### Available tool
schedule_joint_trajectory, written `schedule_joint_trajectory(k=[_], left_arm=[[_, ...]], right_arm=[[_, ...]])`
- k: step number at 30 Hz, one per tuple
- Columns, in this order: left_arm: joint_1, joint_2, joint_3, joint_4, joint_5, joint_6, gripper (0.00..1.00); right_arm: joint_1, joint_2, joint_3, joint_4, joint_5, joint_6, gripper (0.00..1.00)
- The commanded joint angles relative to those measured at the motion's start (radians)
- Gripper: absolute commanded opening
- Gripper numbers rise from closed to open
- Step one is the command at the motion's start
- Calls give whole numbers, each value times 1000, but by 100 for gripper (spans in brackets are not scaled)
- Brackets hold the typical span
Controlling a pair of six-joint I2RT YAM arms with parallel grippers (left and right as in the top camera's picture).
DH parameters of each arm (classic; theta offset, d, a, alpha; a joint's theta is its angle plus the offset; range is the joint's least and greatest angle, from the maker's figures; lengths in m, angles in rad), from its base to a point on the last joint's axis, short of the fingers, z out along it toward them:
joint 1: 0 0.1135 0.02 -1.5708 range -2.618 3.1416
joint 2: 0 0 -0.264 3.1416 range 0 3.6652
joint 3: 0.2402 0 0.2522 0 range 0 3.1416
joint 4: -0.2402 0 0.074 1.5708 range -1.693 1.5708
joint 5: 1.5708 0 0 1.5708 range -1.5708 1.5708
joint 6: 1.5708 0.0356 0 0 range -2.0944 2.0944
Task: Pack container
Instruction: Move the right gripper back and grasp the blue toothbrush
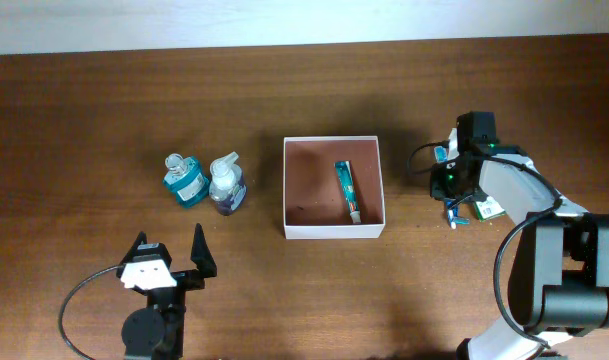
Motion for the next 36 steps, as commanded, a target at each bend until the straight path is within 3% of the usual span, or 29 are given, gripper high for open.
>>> schedule_joint_trajectory(k=[1, 6, 33, 36], left_arm=[[1, 2, -4, 2, -11, 16, 99], [1, 2, -4, 2, -11, 16, 99], [1, 2, -4, 2, -11, 16, 99], [1, 2, -4, 2, -11, 16, 100]], right_arm=[[5, 12, -10, -1, -5, -7, 22], [6, 12, -10, -2, -6, -7, 10], [5, 87, -10, 38, 13, -16, 11], [5, 93, -10, 40, 13, -16, 5]])
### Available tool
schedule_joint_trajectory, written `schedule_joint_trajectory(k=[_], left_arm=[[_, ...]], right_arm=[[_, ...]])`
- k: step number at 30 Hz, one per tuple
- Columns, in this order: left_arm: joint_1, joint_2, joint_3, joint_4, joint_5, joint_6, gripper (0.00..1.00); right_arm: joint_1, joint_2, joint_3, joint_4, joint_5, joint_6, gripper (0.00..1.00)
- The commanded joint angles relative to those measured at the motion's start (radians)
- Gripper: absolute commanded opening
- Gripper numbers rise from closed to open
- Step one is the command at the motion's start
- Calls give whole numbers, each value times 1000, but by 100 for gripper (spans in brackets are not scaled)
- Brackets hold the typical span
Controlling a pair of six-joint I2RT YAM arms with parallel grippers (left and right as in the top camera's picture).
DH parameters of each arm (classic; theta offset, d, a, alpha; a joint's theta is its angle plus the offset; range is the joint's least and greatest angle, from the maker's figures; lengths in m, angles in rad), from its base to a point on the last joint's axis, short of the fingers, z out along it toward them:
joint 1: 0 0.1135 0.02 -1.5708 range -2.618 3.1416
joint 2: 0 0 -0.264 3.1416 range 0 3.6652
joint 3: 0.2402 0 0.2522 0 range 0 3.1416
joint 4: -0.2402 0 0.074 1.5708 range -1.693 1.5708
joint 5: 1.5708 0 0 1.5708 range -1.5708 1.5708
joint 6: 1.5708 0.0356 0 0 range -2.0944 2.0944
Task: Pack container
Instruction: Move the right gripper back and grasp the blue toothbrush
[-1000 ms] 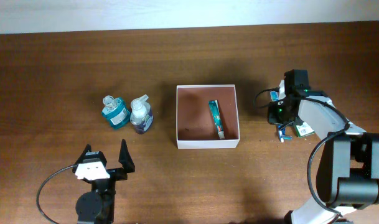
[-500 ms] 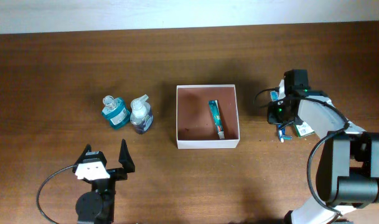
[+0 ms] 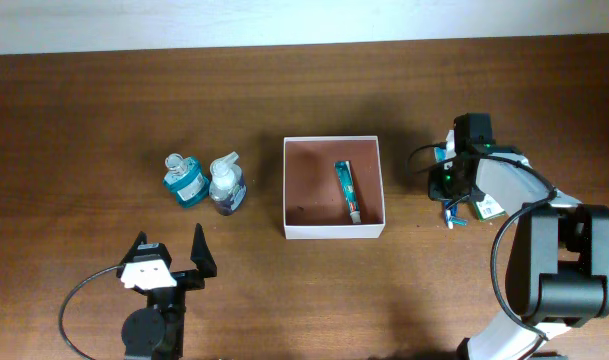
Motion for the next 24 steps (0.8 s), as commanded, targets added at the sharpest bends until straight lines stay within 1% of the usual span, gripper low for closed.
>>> schedule_joint_trajectory(k=[1, 9, 15, 23, 24], left_arm=[[1, 2, -4, 2, -11, 16, 99], [1, 2, -4, 2, -11, 16, 99], [1, 2, -4, 2, -11, 16, 99], [1, 2, -4, 2, -11, 16, 99], [1, 2, -4, 2, -11, 16, 99]], right_arm=[[5, 47, -10, 5, 7, -4, 4], [5, 47, 1, 11, -4, -4, 4], [5, 34, 109, -95, -23, -4, 4], [5, 31, 122, -111, -23, -4, 4], [5, 31, 122, -111, -22, -4, 6]])
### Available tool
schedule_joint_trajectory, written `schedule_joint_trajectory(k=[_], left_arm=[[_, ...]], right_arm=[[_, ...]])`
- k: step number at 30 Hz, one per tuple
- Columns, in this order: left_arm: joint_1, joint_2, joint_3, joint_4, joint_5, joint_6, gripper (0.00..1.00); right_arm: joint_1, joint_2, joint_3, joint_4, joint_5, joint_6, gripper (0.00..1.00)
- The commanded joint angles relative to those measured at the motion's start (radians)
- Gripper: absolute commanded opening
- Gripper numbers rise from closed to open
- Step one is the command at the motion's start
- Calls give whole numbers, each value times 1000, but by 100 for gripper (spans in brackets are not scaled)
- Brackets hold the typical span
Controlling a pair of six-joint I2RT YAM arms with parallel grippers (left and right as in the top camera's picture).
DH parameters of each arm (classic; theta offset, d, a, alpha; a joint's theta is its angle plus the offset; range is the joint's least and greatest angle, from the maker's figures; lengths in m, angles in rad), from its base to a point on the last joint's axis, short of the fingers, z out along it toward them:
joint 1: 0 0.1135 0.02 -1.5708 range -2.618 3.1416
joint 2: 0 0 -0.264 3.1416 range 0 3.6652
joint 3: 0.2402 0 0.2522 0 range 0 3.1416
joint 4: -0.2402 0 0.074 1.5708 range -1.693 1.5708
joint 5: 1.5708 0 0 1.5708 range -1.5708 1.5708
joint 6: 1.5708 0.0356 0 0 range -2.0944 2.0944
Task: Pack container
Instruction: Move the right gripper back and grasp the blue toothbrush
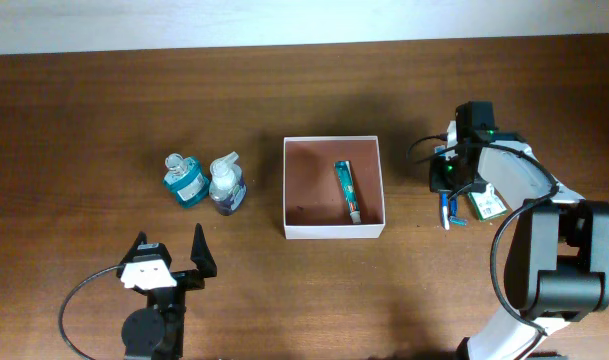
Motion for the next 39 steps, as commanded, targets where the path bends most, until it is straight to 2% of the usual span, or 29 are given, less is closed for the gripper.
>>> schedule_joint_trajectory(k=[1, 3, 5, 19, 39], left_arm=[[1, 2, -4, 2, -11, 16, 99], [1, 2, -4, 2, -11, 16, 99], [1, 2, -4, 2, -11, 16, 99], [1, 2, -4, 2, -11, 16, 99], [1, 2, -4, 2, -11, 16, 99]], right_arm=[[5, 7, 15, 1, -10, 1, 19], [5, 10, 15, 11, -5, 0, 32], [5, 14, 15, 30, -1, 0, 36], [5, 51, 15, 124, -10, 1, 36], [5, 138, 15, 135, -21, 1, 36]])
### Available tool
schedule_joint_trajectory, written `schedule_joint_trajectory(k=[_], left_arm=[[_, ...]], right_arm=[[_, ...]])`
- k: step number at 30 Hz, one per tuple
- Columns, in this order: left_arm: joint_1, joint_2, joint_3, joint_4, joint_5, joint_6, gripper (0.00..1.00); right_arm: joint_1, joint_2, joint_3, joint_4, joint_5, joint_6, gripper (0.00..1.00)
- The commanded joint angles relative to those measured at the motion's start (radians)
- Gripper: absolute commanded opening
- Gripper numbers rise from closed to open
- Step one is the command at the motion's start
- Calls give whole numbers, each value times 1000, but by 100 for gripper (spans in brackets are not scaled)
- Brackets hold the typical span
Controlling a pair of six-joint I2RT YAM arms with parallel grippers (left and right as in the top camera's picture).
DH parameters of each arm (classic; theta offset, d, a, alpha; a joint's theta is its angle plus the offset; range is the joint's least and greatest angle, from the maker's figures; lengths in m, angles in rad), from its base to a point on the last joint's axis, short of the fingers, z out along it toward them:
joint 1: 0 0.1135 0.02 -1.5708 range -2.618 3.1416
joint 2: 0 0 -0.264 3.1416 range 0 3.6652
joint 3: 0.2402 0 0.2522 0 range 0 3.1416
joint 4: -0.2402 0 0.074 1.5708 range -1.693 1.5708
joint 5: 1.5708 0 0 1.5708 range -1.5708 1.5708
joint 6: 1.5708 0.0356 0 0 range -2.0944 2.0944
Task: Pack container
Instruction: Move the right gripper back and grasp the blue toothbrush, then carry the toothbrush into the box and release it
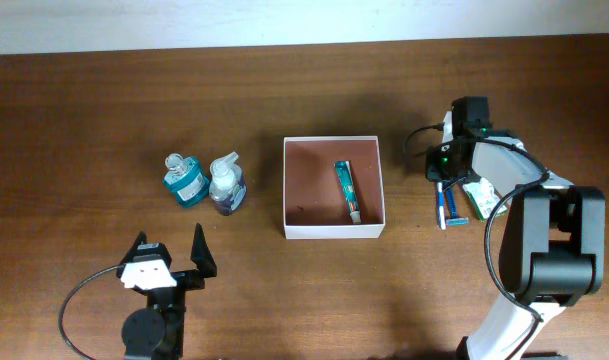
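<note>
A white open box point(333, 230) stands mid-table with a teal toothpaste tube point(347, 189) lying inside. My right gripper point(444, 178) hangs just right of the box. A slim blue toothbrush point(443, 206) sticks out from under it toward the table's front, and the gripper seems shut on its top end. The fingers themselves are hidden under the wrist. A green-and-white packet point(479, 195) lies beside the toothbrush. A teal bottle point(185, 180) and a clear pump bottle point(227, 185) stand left of the box. My left gripper point(169, 258) rests open at the front left.
The right arm's links point(544, 250) fill the front right corner, with a black cable looping near the wrist. The table's back edge meets a white wall point(284, 20).
My right gripper has shifted a little toward the back of the table. More of the blue toothbrush and the green packet now shows below it. The left arm has not moved.
My right gripper hovered low over the blue toothbrush and green packet to the right of the box, covering most of them. Then it stood slightly further left, with the toothbrush under it. Now it is further back and the toothbrush shows at nearly full length. Box, bottles and left arm are unchanged.
</note>
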Motion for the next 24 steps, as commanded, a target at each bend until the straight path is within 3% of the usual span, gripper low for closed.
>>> schedule_joint_trajectory(k=[1, 3, 4, 5, 6, 7, 17, 24], left_arm=[[1, 2, -5, 2, -11, 16, 99], [1, 2, -5, 2, -11, 16, 99], [1, 2, -5, 2, -11, 16, 99], [1, 2, -5, 2, -11, 16, 99], [1, 2, -5, 2, -11, 16, 99], [1, 2, -5, 2, -11, 16, 99], [1, 2, -5, 2, -11, 16, 99], [1, 2, -5, 2, -11, 16, 99]], right_arm=[[2, 56, -15, -7, -24, 5, 35], [2, 56, -15, 0, -24, 5, 35], [2, 56, -15, 4, -24, 4, 30], [2, 56, -15, 8, -24, 4, 15], [2, 56, -15, 12, -24, 4, 7], [2, 56, -15, 16, -24, 4, 4], [2, 46, -9, 13, -52, 4, 4], [35, -75, 76, -112, -59, 5, 4]])
